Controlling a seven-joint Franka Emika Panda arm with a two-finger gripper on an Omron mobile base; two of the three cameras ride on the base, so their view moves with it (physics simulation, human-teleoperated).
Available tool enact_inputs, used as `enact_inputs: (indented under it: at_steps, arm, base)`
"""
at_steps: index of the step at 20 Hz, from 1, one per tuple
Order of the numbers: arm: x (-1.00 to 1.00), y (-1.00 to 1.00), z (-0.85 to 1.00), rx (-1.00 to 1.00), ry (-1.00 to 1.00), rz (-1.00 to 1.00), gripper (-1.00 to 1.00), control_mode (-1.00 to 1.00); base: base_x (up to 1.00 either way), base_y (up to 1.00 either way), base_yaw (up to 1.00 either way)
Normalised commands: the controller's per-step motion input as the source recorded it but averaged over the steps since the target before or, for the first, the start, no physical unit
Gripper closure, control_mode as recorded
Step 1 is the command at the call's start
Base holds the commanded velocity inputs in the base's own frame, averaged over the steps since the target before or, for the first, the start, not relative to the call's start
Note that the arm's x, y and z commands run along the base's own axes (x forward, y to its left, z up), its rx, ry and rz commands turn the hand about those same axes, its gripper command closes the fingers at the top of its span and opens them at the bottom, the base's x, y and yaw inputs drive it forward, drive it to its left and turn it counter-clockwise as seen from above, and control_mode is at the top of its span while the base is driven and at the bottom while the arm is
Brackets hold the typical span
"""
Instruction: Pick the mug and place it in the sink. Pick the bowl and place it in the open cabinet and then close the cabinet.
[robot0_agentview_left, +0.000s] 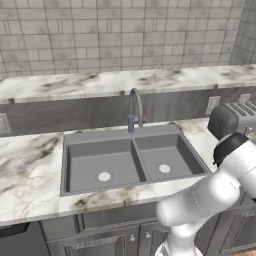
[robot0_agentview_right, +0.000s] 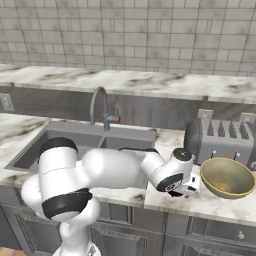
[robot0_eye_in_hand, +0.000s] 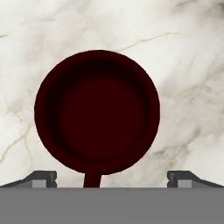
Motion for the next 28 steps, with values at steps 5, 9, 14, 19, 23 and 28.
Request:
enact_inputs:
  at_steps: [5,9,14,19,23,28]
  arm:
    - [-0.43,0.0,0.0,0.0,-0.03,0.0,-1.0,-1.0]
    - [-0.07,0.0,0.0,0.0,-0.04,-0.01,-1.0,-1.0]
    - [0.03,0.0,-0.01,0.0,-0.02,0.0,-1.0,-1.0]
    - [0.04,0.0,0.0,0.0,-0.01,0.0,-1.0,-1.0]
    - [0.07,0.0,0.0,0.0,0.0,0.0,-1.0,-1.0]
    - [0.16,0.0,0.0,0.0,0.0,0.0,-1.0,-1.0]
  base:
    - [0.0,0.0,0.0]
    - [0.0,0.0,0.0]
    - [0.0,0.0,0.0]
    - [0.0,0.0,0.0]
    - [0.0,0.0,0.0]
    - [0.0,0.0,0.0]
